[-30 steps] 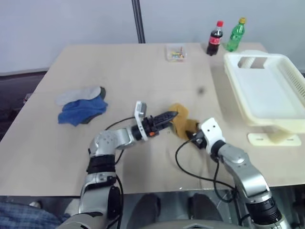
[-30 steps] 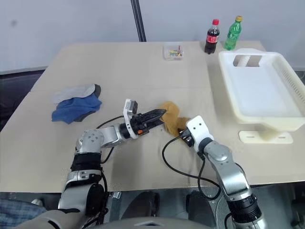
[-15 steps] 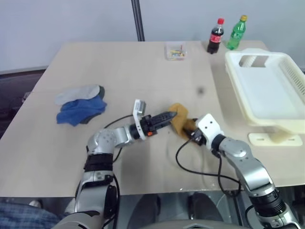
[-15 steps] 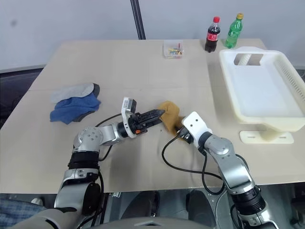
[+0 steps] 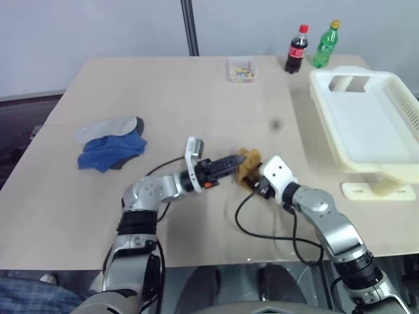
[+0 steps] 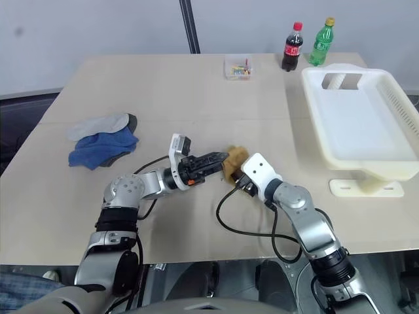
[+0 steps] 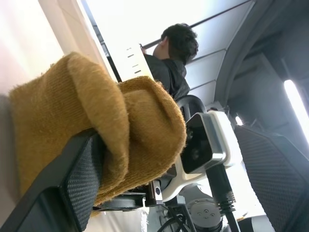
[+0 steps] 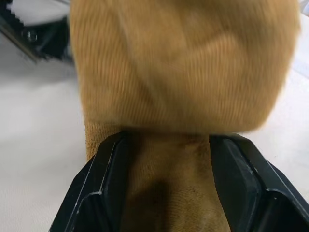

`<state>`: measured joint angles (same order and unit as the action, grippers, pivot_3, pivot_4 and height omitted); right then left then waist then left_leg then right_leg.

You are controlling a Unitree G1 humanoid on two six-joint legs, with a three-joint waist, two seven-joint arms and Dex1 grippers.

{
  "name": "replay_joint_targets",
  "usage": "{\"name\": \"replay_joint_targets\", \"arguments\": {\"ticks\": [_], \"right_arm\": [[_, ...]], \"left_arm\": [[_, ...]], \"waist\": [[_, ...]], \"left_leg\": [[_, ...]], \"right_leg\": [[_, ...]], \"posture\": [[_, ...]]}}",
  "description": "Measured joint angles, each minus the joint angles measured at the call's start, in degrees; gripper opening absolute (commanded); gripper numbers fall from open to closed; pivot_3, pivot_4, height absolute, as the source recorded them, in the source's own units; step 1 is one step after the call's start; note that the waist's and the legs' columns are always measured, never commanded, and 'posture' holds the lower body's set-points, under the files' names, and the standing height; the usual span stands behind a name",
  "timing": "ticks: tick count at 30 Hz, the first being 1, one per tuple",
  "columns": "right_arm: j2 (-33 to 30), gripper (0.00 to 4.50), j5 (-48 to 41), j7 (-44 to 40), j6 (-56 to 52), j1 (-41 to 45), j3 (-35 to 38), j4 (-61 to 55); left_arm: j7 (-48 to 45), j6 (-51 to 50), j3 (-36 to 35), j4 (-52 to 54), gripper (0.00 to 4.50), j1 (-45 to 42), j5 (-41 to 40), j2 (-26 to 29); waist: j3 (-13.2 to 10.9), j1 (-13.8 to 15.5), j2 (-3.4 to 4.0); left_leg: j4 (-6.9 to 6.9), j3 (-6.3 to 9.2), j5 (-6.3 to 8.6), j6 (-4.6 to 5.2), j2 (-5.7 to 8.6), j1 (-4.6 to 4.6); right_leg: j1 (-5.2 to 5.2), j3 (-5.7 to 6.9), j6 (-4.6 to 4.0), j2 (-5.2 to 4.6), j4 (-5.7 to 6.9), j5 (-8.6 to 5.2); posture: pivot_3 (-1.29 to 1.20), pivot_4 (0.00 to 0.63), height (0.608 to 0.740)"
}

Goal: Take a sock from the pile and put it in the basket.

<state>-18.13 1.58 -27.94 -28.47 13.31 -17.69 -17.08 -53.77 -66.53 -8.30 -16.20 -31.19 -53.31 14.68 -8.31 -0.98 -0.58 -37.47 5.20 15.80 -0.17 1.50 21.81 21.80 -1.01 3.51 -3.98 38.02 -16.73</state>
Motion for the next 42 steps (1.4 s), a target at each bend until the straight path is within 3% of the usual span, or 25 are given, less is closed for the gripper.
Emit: {"name": "replay_joint_targets", "arguments": {"ticks": [4, 11, 17, 25, 34, 42], "right_arm": [[-2.94, 2.73, -2.33, -1.54, -0.11, -2.15, 3.92, -2.49], [-14.63, 2.73, -13.07, -11.46, -4.59, -10.52, 14.32, -12.67], [-14.34, 2.73, -21.11, -11.45, -8.43, -9.35, 22.12, -13.96], [-5.58, 2.73, -25.05, -3.92, -14.61, -2.75, 18.7, -14.1], [-5.64, 2.73, -17.57, -1.07, -11.39, 1.18, 9.02, -8.58], [-5.99, 2.73, -14.22, 2.15, -13.5, 1.01, 9.93, -6.15]], "left_arm": [[-0.39, 0.46, 1.72, 0.95, 4.45, 0.2, 0.52, 0.01], [-1.13, 2.2, 4.61, 0.86, 4.45, 0.2, 2.66, -1.53], [-1.56, 3.9, 7.13, -0.7, 4.45, -0.64, 5.14, -2.56], [-3.61, 6.07, 9.13, -2.46, 4.45, -1.29, 8.43, -2.7], [-4.48, 6.76, 9.21, -1.53, 4.45, -0.7, 9.3, -2.8], [-5.2, 8.19, 8.82, 4.34, 4.45, 2.41, 9.27, -0.95]], "waist": [[-0.02, 0.22, -0.02], [-0.12, 0.19, -0.04], [-0.15, -0.02, -0.06], [-0.16, 0.18, -0.05], [-0.17, 0.1, -0.04], [-0.17, -0.01, -0.04]], "left_leg": [[0.0, 0.02, 0.0, 0.0, 0.02, 0.05], [0.0, 0.03, 0.01, 0.03, 0.04, 0.06], [-0.02, 0.0, 0.11, 0.22, 0.0, -0.07], [-0.02, 0.02, 0.0, 0.03, 0.0, -0.02], [-0.04, 0.0, 0.0, 0.02, 0.06, -0.03], [-0.04, 0.0, 0.0, 0.02, -0.03, 0.03]], "right_leg": [[0.0, 0.02, 0.0, -0.04, -0.03, 0.0], [-0.04, 0.06, 0.0, -0.01, -0.04, 0.0], [-0.11, 0.02, 0.0, 0.04, 0.05, 0.0], [-0.09, 0.03, 0.01, -0.02, 0.0, 0.0], [-0.09, 0.03, 0.01, 0.01, 0.01, 0.0], [-0.01, 0.01, 0.0, -0.01, 0.01, 0.0]], "posture": [[0.0, 0.15, 0.74], [0.0, 0.15, 0.74], [0.0, 0.15, 0.74], [0.0, 0.15, 0.74], [0.0, 0.15, 0.74], [0.0, 0.15, 0.74]]}}
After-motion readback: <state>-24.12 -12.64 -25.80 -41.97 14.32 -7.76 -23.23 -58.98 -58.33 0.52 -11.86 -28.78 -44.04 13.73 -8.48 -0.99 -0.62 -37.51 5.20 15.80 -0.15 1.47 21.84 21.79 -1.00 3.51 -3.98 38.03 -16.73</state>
